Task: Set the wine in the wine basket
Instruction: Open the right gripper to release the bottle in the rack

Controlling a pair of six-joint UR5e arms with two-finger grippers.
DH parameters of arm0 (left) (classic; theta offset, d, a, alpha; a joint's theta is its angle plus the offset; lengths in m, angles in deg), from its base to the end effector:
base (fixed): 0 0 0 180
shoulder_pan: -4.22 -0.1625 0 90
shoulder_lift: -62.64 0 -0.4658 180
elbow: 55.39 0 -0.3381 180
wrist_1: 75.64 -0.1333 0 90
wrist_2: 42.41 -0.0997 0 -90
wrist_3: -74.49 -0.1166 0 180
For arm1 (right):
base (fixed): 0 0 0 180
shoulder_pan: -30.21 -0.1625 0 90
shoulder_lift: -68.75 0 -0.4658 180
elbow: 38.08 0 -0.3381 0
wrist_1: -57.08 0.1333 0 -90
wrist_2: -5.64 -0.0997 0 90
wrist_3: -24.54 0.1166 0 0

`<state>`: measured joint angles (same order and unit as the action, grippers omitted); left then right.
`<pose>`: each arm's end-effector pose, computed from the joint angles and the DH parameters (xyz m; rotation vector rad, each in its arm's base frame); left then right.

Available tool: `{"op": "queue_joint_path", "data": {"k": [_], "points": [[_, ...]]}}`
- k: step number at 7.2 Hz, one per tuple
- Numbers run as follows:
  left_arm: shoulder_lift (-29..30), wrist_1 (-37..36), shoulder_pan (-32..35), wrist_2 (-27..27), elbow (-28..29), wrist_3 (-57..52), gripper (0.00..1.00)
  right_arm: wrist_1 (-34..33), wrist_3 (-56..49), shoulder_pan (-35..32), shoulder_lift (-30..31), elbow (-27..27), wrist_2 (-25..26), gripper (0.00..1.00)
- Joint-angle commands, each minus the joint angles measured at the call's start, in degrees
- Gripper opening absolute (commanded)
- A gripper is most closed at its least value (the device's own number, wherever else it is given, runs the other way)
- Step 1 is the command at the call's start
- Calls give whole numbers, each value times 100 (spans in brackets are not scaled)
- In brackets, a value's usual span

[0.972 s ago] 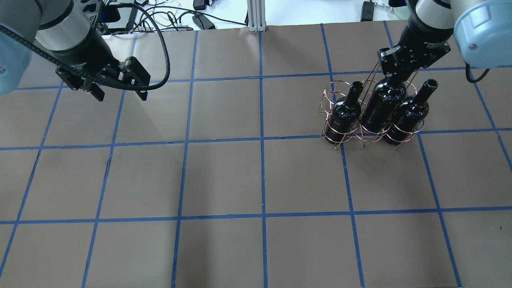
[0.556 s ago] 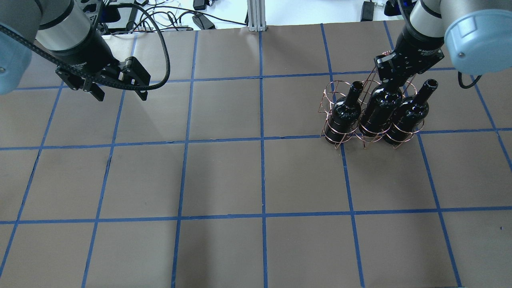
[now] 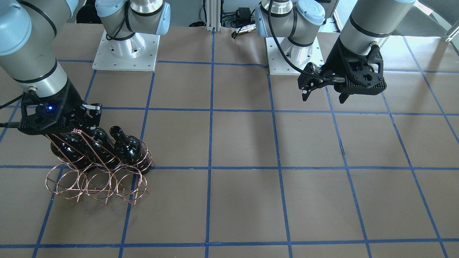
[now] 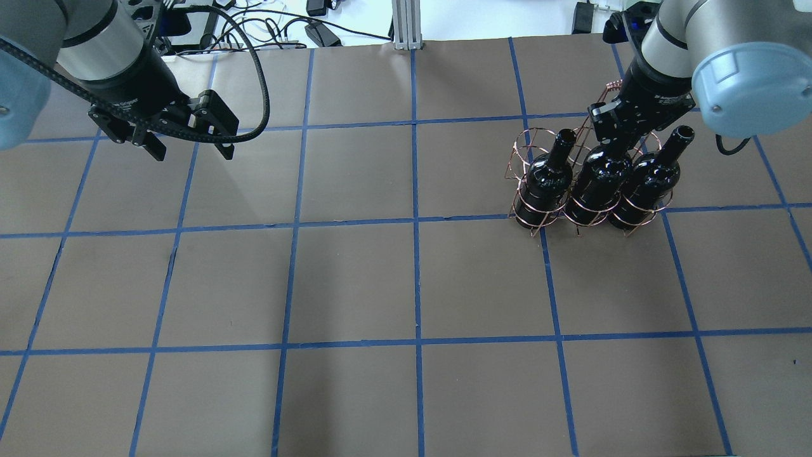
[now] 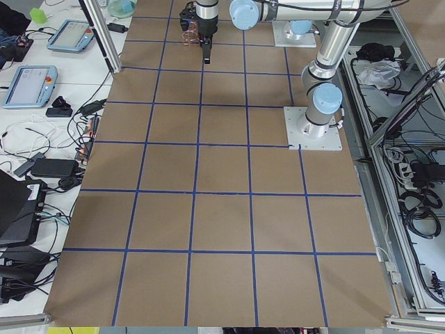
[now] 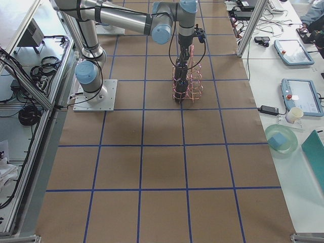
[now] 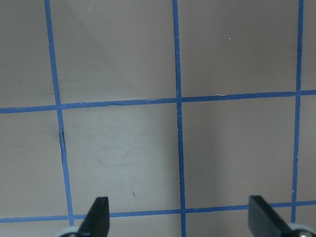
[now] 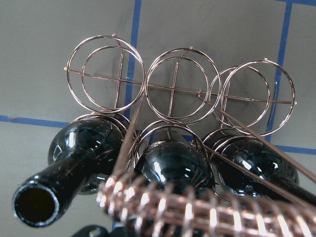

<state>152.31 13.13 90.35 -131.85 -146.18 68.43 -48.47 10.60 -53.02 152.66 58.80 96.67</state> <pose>-0.1047 -0.4447 0.5103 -0.0600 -3.1324 0.0223 0.0733 -0.4958 0.4378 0.1942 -3.1091 0.0640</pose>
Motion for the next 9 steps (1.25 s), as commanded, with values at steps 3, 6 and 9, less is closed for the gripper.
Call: {"op": "queue_joint_path", "data": {"k": [3, 6, 9], "points": [[6, 0, 0, -3, 0, 0, 100, -142, 14, 0, -50, 137, 3, 0], [6, 0, -18, 6, 0, -9, 100, -142, 23, 0, -86, 173, 2, 2], [-3, 0, -35, 6, 0, -9, 100, -142, 102, 0, -42, 59, 3, 99]]}}
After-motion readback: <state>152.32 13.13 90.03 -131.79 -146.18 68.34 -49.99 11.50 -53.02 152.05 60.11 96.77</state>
